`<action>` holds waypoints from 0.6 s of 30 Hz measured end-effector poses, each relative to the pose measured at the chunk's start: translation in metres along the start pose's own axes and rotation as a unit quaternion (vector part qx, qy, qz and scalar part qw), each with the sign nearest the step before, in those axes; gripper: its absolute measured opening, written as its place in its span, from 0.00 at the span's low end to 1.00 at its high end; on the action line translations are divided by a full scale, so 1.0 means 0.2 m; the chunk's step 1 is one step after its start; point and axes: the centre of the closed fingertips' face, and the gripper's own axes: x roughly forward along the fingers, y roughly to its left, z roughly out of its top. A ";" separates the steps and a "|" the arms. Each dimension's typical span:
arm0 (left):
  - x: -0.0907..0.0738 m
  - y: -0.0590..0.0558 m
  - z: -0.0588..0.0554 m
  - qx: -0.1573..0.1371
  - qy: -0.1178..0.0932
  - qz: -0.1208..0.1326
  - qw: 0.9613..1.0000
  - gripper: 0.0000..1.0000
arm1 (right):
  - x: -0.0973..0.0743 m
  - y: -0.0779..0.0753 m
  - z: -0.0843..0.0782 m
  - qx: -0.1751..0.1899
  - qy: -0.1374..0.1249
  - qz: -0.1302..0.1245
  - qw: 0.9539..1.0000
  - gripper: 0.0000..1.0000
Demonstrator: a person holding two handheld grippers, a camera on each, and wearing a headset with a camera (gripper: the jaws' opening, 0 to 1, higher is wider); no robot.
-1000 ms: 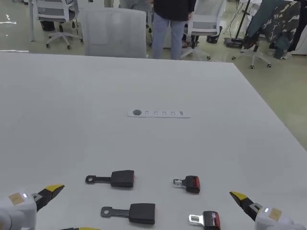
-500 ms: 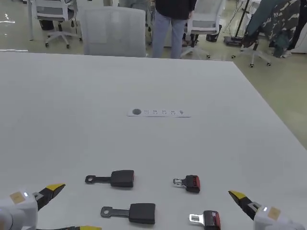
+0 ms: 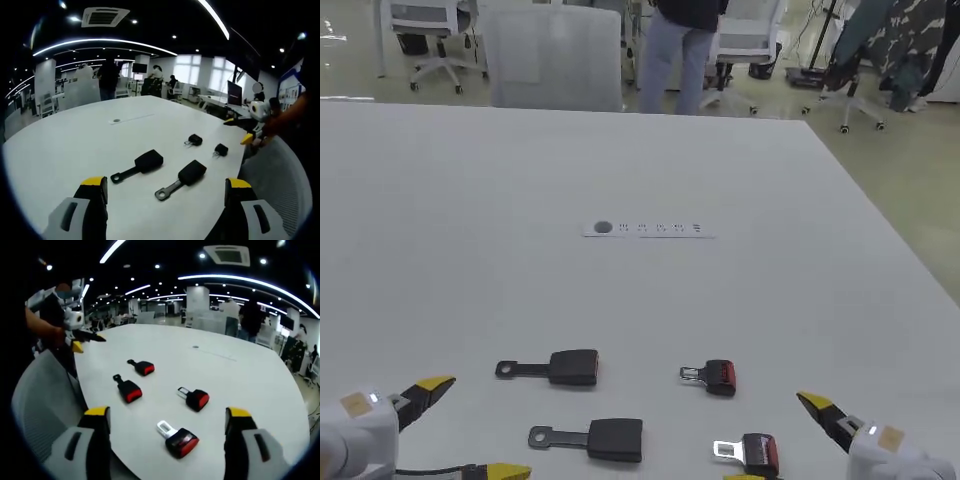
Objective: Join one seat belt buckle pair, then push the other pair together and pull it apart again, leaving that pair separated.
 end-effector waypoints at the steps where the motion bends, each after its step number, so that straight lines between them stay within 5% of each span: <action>1: 0.00 0.01 0.00 -0.001 0.000 0.000 1.000 1.00 | 0.00 0.00 0.00 0.000 -0.001 0.000 1.000 0.96; 18: 0.02 0.01 0.02 0.000 0.001 0.001 1.000 1.00 | 0.01 -0.01 -0.01 -0.008 0.010 0.008 1.000 0.96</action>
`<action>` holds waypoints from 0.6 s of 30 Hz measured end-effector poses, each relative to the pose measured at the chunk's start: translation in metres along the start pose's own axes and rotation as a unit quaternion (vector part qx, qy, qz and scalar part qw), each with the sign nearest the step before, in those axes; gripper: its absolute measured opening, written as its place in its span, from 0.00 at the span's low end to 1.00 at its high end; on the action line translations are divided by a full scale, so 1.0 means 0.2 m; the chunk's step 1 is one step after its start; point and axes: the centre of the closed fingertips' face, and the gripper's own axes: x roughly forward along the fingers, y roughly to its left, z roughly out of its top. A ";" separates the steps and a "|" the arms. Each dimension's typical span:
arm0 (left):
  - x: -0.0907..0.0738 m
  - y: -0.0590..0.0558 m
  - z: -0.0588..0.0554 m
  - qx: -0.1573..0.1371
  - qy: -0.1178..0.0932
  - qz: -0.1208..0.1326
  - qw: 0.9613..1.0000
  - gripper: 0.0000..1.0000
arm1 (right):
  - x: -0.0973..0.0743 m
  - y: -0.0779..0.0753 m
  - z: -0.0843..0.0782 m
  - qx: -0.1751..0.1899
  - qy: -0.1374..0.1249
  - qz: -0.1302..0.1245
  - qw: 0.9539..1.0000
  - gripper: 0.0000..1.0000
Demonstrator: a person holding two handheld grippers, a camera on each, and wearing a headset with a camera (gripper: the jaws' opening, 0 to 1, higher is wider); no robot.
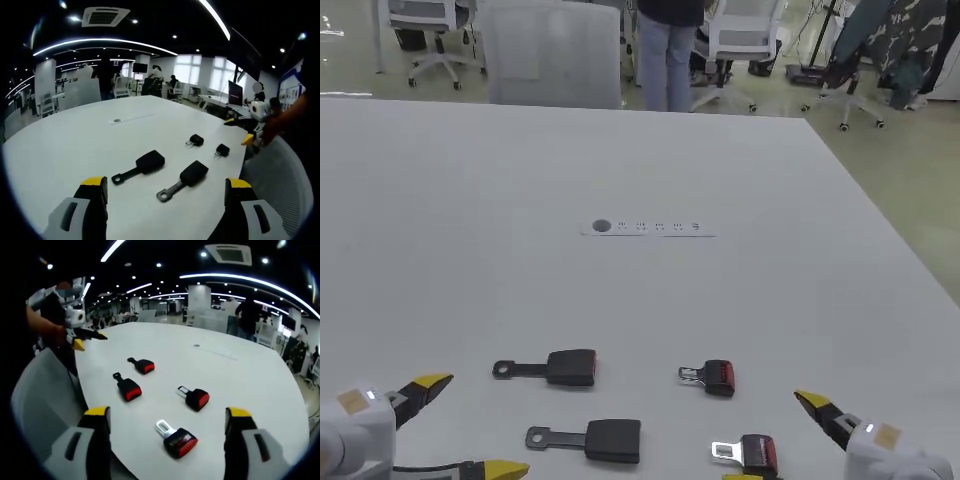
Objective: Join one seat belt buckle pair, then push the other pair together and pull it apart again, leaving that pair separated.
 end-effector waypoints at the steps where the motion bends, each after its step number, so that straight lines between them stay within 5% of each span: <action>1: 0.00 0.00 0.00 0.000 0.000 0.000 1.000 1.00 | 0.00 0.00 0.00 -0.003 0.001 0.002 1.000 0.96; 18: 0.12 -0.04 0.01 0.032 0.020 -0.022 0.999 0.98 | 0.02 -0.04 -0.05 -0.014 0.024 0.022 0.999 0.96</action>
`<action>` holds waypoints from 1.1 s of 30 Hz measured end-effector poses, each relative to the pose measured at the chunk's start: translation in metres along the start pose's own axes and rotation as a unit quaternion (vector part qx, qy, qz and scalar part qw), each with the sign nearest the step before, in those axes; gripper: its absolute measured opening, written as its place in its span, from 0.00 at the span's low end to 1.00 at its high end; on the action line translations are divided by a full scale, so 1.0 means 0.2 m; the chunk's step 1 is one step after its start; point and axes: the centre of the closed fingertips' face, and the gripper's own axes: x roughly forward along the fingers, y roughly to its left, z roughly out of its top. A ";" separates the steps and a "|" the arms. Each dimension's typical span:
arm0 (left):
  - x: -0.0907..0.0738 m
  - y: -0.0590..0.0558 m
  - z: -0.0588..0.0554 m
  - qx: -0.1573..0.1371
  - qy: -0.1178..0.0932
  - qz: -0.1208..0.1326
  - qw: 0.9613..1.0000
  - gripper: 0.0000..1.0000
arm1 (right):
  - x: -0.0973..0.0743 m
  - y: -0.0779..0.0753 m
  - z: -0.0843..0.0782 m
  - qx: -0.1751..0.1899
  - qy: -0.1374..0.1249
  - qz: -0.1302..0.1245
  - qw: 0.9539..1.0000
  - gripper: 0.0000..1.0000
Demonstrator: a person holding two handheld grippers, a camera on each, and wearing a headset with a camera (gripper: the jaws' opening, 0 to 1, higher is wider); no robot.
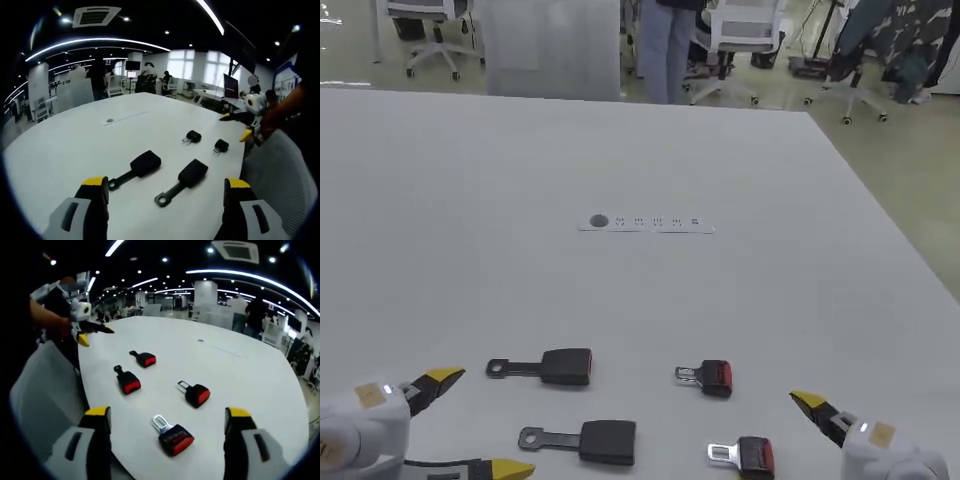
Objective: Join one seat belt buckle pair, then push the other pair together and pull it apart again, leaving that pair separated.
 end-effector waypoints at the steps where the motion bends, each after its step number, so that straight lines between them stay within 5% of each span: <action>1: 0.01 -0.01 0.01 0.002 0.001 -0.002 1.000 0.97 | 0.00 0.00 0.00 -0.001 0.002 0.001 1.000 0.96; 19: 0.22 -0.12 -0.03 0.042 0.034 -0.047 0.997 0.94 | 0.07 -0.02 -0.11 -0.013 0.037 0.051 0.998 0.93; 30: 0.38 -0.20 -0.05 0.077 0.058 -0.088 0.991 0.90 | 0.11 -0.04 -0.17 -0.017 0.058 0.077 0.995 0.90; 33: 0.42 -0.21 -0.06 0.099 0.070 -0.104 0.987 0.89 | 0.12 -0.05 -0.19 -0.021 0.069 0.087 0.994 0.88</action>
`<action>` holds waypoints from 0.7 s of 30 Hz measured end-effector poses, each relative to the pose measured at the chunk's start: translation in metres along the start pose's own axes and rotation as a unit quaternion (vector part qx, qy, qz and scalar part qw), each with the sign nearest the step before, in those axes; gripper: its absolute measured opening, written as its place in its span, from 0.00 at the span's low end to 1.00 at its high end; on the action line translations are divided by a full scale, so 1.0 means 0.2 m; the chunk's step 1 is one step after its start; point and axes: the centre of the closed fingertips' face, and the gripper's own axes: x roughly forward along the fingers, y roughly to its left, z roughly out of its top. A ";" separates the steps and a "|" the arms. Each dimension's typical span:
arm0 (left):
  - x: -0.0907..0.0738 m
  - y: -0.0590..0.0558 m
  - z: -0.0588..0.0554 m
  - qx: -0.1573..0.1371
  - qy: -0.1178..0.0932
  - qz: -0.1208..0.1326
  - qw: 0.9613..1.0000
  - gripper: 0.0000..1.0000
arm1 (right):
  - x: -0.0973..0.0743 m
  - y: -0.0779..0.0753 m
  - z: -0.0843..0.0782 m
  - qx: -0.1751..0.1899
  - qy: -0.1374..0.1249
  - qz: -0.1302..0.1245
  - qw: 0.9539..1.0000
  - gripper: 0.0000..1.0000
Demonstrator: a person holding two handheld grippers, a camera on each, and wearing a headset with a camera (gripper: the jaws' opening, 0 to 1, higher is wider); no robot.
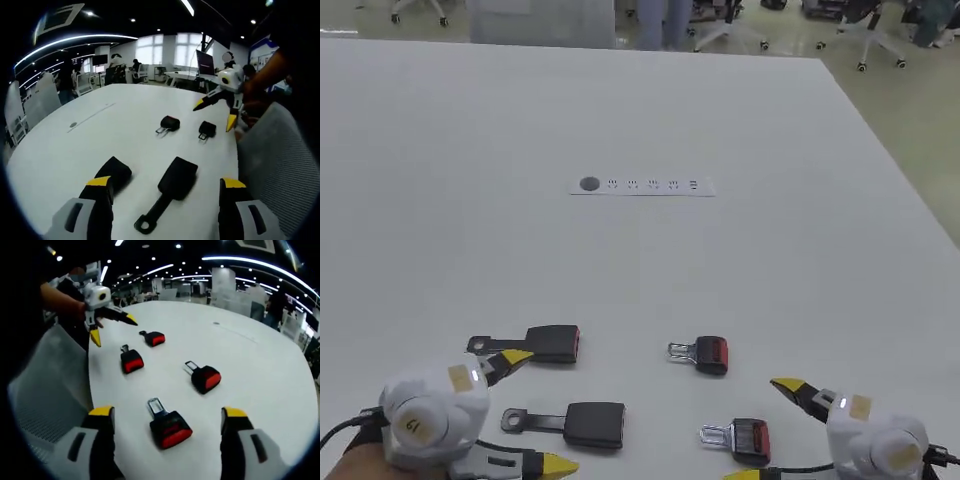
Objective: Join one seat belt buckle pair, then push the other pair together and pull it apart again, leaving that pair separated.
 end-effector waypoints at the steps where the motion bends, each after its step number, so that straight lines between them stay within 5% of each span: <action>1: 0.01 0.00 0.00 -0.001 0.000 -0.003 1.000 0.89 | 0.00 0.00 0.00 -0.002 0.002 0.003 1.000 0.88; 13: 0.18 -0.06 -0.10 0.060 0.048 -0.066 0.995 0.77 | 0.05 -0.01 -0.09 -0.019 0.044 0.049 0.998 0.78; 21: 0.27 -0.07 -0.17 0.104 0.084 -0.093 0.987 0.66 | 0.05 0.01 -0.15 -0.041 0.074 0.086 0.993 0.65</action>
